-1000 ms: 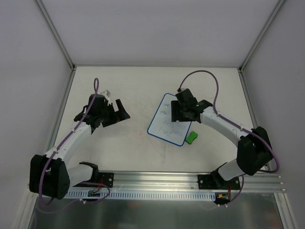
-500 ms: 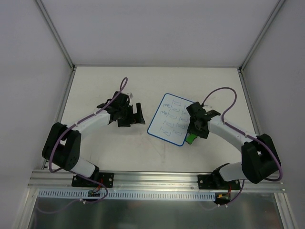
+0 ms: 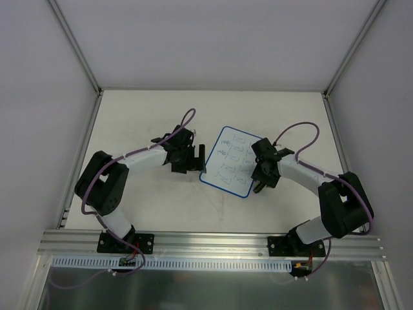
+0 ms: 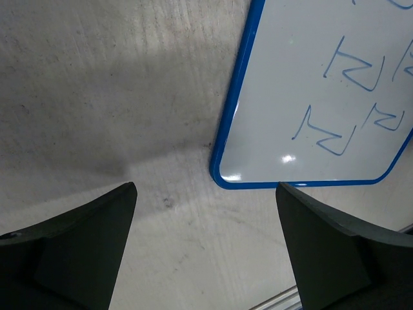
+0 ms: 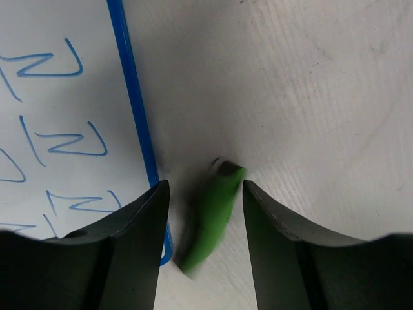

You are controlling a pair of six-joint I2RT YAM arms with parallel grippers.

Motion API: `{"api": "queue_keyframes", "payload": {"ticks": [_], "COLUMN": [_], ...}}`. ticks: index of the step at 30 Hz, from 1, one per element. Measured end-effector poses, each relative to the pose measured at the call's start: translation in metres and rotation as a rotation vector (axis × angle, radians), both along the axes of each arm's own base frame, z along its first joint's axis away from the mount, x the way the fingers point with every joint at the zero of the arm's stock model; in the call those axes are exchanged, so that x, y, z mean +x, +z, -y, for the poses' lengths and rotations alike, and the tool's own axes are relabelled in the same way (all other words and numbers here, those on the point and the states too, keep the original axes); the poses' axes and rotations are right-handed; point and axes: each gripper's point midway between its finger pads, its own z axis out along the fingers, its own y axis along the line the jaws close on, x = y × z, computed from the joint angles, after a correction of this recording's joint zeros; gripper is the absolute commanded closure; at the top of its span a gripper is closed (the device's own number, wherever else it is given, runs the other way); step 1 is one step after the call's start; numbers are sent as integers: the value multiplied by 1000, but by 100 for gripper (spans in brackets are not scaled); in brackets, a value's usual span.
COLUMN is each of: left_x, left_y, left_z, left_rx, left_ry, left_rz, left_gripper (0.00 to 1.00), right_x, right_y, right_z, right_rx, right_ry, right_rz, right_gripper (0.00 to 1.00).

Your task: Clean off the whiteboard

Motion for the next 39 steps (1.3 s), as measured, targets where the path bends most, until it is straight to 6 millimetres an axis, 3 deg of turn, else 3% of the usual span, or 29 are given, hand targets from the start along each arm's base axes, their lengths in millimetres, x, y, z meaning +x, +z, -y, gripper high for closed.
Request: {"api": "queue_keyframes", "payload": {"ticks": [6,14,17,29,32,33,36,39], "left_x": [-6,-9,-8,-4,-3,-2,-2,-1], "left_y": [-14,-17,-17,-19,-19,-19,-19,-19], "left_z": [9,23,22,18,17,16,15,15], "left_rx": [46,63,69,96,105,109,115,116], "left_ry": [-42,-81,-80,-82,-79,-77,-75,-76], "left_rz": [-8,6,10,32,38,41,45,47], "left_gripper": [15,16,18,18,18,18,18,17], "right_x": [-11,-10,-9,26,25,25,25,26], "right_y": [-14,-12,-9,15,14,14,13,11], "right_z": [2,3,5,-3,-5,-5,-5,-6], "right_rx": [4,-2,-21,-66,-62,-61,-68,-70], "right_ry": [-9,17,52,183,219,227,249,267], "right_rz": [-42,-36,-29,33,23,23,16,8], "right_gripper": [54,56,72,77,70,60,43,33]}}
